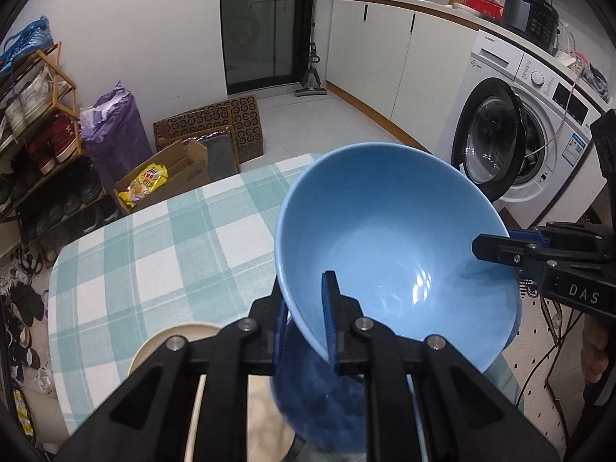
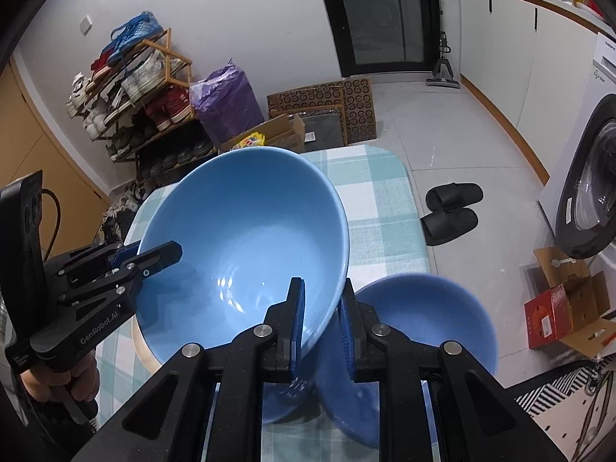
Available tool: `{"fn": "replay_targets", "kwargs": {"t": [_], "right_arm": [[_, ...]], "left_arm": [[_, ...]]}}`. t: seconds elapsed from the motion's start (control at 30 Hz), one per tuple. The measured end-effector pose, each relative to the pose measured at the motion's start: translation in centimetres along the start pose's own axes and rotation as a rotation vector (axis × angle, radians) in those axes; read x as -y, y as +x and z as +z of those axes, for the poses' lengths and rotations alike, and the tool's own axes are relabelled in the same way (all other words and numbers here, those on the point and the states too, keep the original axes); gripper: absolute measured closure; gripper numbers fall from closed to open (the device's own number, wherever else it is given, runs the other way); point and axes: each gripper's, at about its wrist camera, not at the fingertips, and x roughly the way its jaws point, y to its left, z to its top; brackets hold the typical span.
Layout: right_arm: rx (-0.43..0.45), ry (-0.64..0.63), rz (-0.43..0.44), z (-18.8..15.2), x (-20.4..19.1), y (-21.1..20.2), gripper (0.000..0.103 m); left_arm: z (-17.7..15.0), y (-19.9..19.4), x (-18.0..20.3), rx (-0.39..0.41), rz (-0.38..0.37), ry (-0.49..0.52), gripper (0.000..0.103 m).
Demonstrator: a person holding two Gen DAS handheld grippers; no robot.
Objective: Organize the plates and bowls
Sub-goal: 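Lift the light blue bowl and carry it over another blue bowl, then lower the bowl into the other blue bowl and open the right tool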
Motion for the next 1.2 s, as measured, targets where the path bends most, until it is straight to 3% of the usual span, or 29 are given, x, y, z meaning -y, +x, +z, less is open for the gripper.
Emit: {"fn": "replay_targets", "kwargs": {"t": [0.27,0.6,1.2], "right_arm": [[-0.047,-0.024,0.006,-3.7,-3.2,0.9,0.086],[-0.098,-0.044,-0.008,-6.7,-4.4,3.3,0.085],[-0.146,-0.115,-0.103,-7.8,-4.3,6.0,0.084]], "left_arm": [[-3.6,-0.9,-1.3,-0.024,0.014,-0.015,0.088],[-6.6,0.4,-1.8,-0.066,0.024,-0.026,0.088],[-8.4,3.7,-0.9,-0.133,0.057,0.035,0.087]]}}
